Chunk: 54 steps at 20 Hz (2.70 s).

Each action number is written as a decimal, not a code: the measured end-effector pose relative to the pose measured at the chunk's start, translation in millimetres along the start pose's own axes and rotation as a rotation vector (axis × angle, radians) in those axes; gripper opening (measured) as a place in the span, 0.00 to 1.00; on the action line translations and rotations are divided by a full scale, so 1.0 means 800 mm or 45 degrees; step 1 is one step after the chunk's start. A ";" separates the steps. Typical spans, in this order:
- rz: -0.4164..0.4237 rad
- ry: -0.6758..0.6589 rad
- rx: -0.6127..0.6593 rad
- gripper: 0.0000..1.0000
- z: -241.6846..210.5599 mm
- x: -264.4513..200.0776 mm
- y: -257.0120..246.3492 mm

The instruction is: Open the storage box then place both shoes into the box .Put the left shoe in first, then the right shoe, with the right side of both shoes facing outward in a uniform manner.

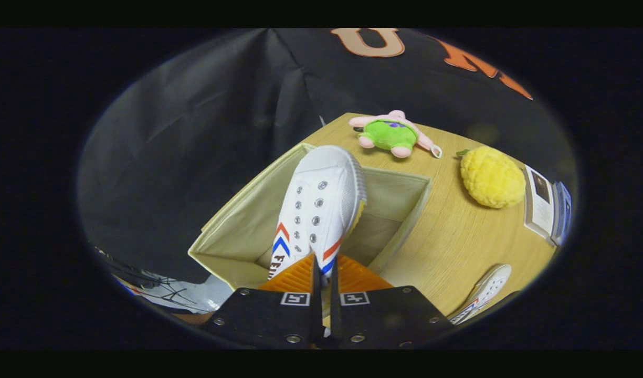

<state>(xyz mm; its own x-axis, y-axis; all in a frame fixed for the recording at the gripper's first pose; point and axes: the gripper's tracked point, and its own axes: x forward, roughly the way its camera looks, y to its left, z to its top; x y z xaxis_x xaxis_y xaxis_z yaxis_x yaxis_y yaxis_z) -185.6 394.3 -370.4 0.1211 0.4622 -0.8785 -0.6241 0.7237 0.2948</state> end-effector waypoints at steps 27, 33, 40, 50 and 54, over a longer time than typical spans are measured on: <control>-0.500 -0.116 0.505 0.91 -0.151 -0.150 -0.334; -0.528 0.019 0.596 0.90 -0.241 -0.157 -0.385; -0.429 0.171 0.605 0.79 -0.300 -0.126 -0.370; -0.379 0.229 0.674 0.36 -0.306 -0.094 -0.359; -0.387 0.189 0.772 0.16 -0.306 -0.098 -0.364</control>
<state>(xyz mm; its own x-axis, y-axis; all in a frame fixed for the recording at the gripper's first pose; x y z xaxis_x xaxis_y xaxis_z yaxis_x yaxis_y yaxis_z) -202.3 21.4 -479.4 0.0881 0.1497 -0.9848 -0.0321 0.9886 0.1474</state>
